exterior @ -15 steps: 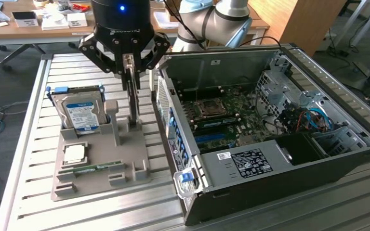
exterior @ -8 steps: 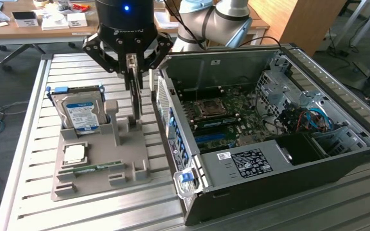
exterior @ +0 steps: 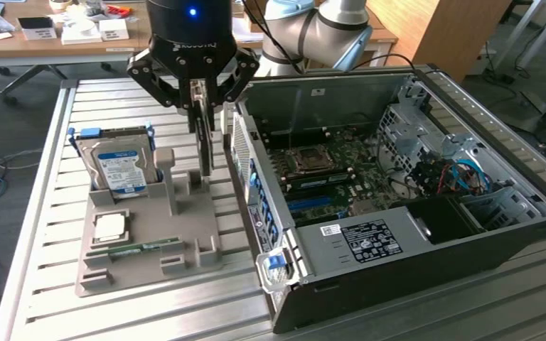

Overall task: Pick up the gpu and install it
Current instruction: 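Pick up the gpu and move the gpu toward the slot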

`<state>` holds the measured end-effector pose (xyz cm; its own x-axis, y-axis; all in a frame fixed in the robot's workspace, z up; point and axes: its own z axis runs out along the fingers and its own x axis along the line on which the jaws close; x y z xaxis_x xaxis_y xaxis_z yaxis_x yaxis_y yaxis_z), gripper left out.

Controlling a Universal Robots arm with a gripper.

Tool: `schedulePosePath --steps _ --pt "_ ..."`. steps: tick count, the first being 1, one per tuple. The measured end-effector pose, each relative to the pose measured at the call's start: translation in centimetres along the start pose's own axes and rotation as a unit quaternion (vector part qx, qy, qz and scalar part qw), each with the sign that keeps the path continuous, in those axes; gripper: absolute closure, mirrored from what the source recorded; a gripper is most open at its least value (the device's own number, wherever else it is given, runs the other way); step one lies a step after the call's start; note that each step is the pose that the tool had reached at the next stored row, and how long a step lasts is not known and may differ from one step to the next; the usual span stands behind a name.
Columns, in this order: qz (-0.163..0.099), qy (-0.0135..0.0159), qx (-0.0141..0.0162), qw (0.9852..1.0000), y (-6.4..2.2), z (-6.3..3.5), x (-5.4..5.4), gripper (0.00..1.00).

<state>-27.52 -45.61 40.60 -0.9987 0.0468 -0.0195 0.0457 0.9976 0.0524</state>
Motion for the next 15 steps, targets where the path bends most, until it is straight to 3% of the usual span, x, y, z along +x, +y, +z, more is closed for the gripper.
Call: schedulePosePath --steps 15 --pt "0.0 0.0 0.0 1.0 0.03 0.02 -0.7 0.73"
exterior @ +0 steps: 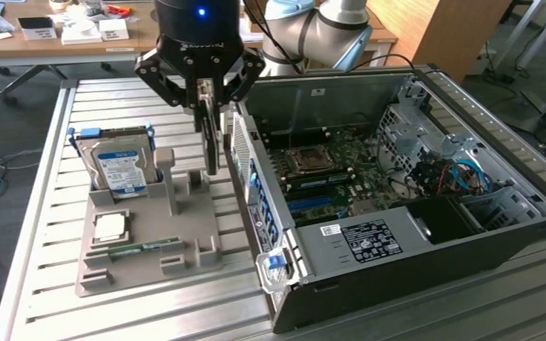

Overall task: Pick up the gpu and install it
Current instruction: 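Pick up the gpu and move the gpu toward the slot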

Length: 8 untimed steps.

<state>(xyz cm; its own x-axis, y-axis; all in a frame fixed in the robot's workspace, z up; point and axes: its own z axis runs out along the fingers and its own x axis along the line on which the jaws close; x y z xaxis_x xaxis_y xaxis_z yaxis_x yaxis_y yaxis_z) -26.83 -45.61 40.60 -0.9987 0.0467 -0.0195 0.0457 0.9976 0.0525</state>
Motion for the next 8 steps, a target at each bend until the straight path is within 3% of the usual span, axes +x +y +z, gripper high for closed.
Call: schedulePosePath --steps 8 --pt "0.0 0.0 0.0 1.0 0.01 0.0 -0.2 0.73"
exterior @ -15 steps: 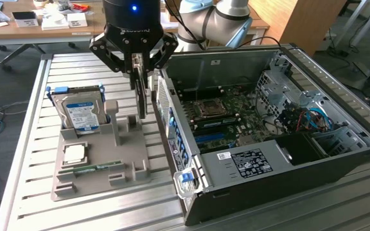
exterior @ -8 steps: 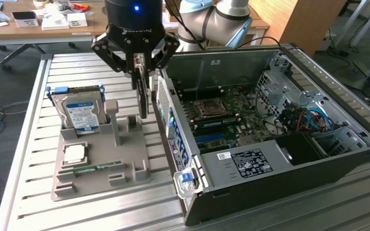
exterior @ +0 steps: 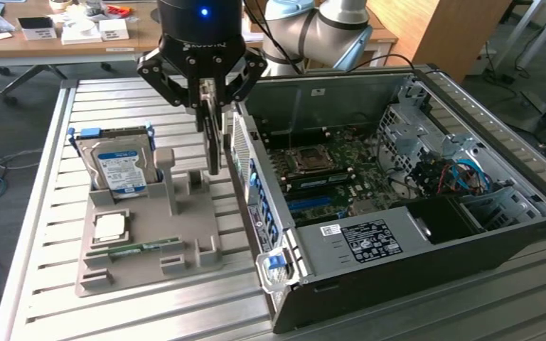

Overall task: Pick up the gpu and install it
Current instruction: 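Pick up the gpu and move the gpu toward the slot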

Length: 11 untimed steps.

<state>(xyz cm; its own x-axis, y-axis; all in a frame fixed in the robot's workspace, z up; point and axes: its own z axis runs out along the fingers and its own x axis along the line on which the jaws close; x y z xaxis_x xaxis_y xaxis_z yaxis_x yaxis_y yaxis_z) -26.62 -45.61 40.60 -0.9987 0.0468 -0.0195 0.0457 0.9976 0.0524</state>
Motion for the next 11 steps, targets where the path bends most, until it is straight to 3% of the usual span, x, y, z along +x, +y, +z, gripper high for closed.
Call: schedulePosePath --steps 11 --pt "0.0 0.0 0.0 1.0 0.02 0.01 -0.47 0.73"
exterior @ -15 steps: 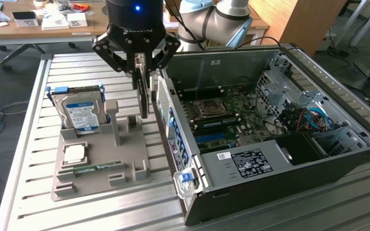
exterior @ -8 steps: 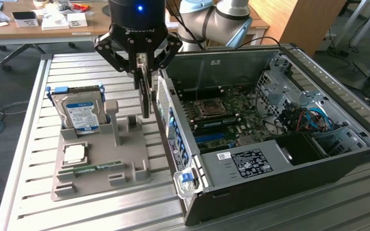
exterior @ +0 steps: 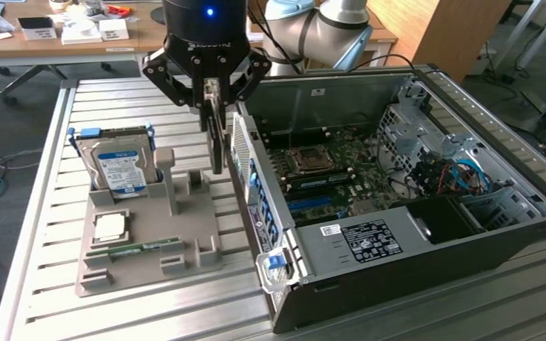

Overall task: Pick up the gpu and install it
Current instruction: 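Pick up the gpu and move the gpu toward the slot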

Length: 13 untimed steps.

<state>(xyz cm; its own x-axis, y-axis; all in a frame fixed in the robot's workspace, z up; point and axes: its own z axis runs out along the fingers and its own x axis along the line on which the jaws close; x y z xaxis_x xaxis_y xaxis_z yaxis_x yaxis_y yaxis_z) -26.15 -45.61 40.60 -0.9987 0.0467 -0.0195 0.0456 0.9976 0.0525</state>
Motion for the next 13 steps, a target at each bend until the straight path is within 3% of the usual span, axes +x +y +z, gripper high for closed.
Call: schedulePosePath --steps 13 --pt "0.0 0.0 0.0 1.0 0.03 0.01 -0.61 0.73"
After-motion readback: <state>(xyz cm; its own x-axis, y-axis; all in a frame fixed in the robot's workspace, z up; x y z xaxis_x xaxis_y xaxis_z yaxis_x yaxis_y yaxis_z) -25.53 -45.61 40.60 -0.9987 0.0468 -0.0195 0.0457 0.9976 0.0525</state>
